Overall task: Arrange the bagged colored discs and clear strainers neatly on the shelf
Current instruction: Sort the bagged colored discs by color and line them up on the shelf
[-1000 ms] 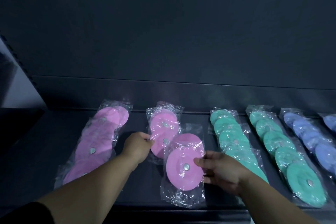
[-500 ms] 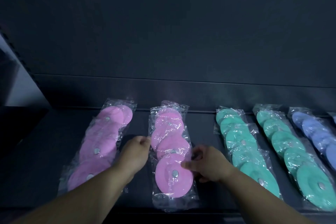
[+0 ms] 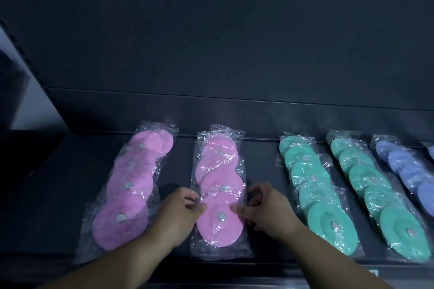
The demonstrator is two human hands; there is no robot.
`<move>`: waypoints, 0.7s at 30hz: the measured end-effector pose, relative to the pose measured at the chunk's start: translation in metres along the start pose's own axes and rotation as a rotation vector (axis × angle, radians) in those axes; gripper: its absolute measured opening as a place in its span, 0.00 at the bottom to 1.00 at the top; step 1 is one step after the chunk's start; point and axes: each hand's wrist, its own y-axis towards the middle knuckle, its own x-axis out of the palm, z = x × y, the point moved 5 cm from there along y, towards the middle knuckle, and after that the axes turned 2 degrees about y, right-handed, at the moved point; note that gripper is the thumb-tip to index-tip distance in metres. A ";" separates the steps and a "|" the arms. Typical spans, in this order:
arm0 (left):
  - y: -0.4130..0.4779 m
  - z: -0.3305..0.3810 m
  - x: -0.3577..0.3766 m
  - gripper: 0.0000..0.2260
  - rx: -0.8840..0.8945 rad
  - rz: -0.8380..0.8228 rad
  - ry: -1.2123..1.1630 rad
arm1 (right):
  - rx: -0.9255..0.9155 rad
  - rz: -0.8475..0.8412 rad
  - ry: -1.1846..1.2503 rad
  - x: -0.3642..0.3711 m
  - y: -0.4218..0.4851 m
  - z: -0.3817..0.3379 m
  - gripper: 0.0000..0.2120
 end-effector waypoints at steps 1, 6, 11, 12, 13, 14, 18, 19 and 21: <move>0.000 -0.001 0.000 0.07 -0.002 -0.008 -0.061 | -0.020 0.017 -0.024 -0.002 -0.002 -0.002 0.27; 0.001 0.015 0.007 0.06 0.012 -0.083 -0.313 | -0.081 0.112 0.115 -0.014 -0.007 -0.013 0.26; 0.005 0.021 0.004 0.20 0.112 0.144 0.001 | -0.084 0.033 0.098 -0.005 -0.002 -0.011 0.23; 0.006 0.020 0.003 0.27 0.102 0.158 0.028 | -0.089 0.013 0.061 -0.002 -0.001 -0.010 0.19; 0.007 0.018 0.003 0.33 0.083 0.139 0.017 | -0.099 0.004 0.022 0.001 -0.001 -0.009 0.16; 0.008 0.017 0.005 0.37 0.072 0.096 -0.014 | -0.112 0.003 -0.012 0.003 -0.002 -0.009 0.14; 0.008 0.010 0.021 0.38 0.045 -0.053 -0.141 | -0.153 0.047 -0.169 0.017 -0.009 -0.004 0.22; 0.007 0.009 0.023 0.38 0.038 -0.061 -0.149 | -0.154 0.061 -0.181 0.019 -0.009 -0.003 0.25; 0.003 0.008 0.024 0.37 0.040 -0.052 -0.135 | -0.134 0.082 -0.162 0.020 -0.011 -0.003 0.31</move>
